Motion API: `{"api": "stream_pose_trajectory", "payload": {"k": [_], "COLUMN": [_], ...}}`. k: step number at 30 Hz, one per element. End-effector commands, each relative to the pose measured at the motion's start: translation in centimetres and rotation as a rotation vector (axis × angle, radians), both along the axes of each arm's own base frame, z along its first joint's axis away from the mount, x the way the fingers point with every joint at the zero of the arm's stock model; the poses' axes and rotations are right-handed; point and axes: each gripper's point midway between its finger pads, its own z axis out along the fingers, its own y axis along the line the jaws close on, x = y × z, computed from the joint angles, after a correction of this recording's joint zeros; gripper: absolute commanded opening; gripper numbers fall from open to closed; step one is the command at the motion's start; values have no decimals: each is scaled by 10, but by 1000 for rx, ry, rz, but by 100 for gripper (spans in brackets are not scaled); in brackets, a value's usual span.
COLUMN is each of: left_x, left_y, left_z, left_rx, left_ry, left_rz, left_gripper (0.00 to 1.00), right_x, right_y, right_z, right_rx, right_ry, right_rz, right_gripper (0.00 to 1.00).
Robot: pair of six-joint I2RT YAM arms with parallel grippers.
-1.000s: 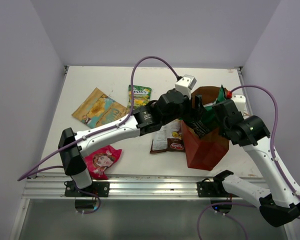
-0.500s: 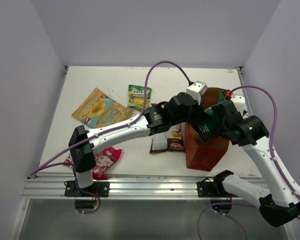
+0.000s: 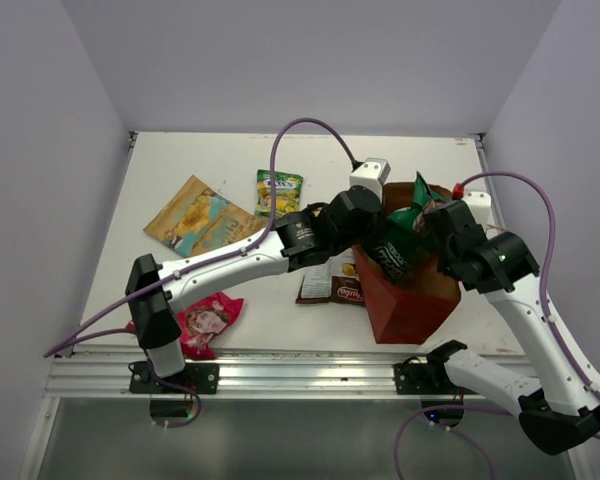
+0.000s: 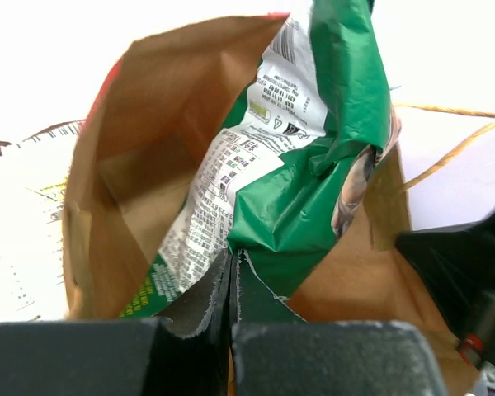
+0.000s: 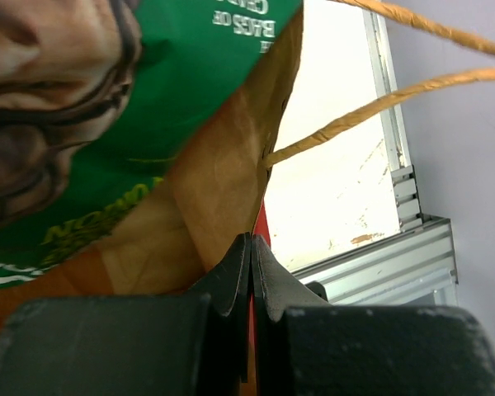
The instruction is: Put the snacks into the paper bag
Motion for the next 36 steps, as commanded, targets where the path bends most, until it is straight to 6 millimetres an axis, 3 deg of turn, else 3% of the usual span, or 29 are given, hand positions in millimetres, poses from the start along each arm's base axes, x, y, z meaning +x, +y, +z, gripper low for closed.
{"api": "stream_pose_trajectory", "payload": {"k": [1,2,4,5,6,9,11,12,14,15,16,17,20,21,23,24,26,27,28,30,31,33,34,36], "left_x": [-3,-4,-6,-7,-6,-7,3,10,30,39,47,69,91,92,105,109,113,109,109,105,106,98,96,90], "left_y": [14,12,4,2,-1,8,30,42,84,99,119,156,223,222,236,236,215,194,182,161,156,141,139,135], "left_z": [30,26,32,38,51,89,111,113,108,101,70,67,28,3,-17,-32,-70,-76,-97,-110,-127,-141,-161,-178], "left_rx": [-69,-61,-66,-75,-107,-141,-141,-121,-60,-48,22,-5,-14,-47,-68,-53,-15,-53,-46,-92,-85,-115,-97,-85], "left_ry": [-12,-9,-29,-50,-87,-205,-268,-283,-282,-260,-215,-182,-148,-125,-86,-55,20,41,84,120,152,193,236,278], "left_rz": [50,38,-8,-24,-32,-21,76,130,297,350,394,502,644,599,589,572,457,356,310,223,214,134,125,105], "left_gripper": [0,8,66,66,78,89,93,97,98,98,98,98,99,99,100,100,100,100,100,100,100,100,100,100], "right_x": [-8,-8,-9,-9,-9,-10,-10,-10,-10,-9,-9,-10,-10,-10,-9,-8,-7,-7,-7,-7,-8,-9,-9,-8], "right_y": [-2,-3,-2,-2,-2,-2,-2,-2,-3,-2,-3,-3,-3,-3,-2,0,0,1,0,-1,-2,-2,-3,-2], "right_z": [-2,-2,-2,-2,-2,-3,-2,-1,1,2,2,2,3,2,1,1,1,2,3,4,4,5,5,5], "right_rx": [-6,-8,-3,-2,0,0,2,3,0,2,1,1,0,0,2,5,3,5,2,0,-5,-6,-7,-6], "right_ry": [28,29,30,32,31,33,33,28,25,19,19,18,19,21,21,25,28,26,25,23,26,23,24,24], "right_rz": [6,7,9,10,11,12,11,12,8,9,10,13,14,16,19,23,24,25,26,26,23,20,20,19], "right_gripper": [0,0,0,0,0,0,0,0,0,0,0,0,0,0,0,0,0,0,0,0,0,0,0,0]}}
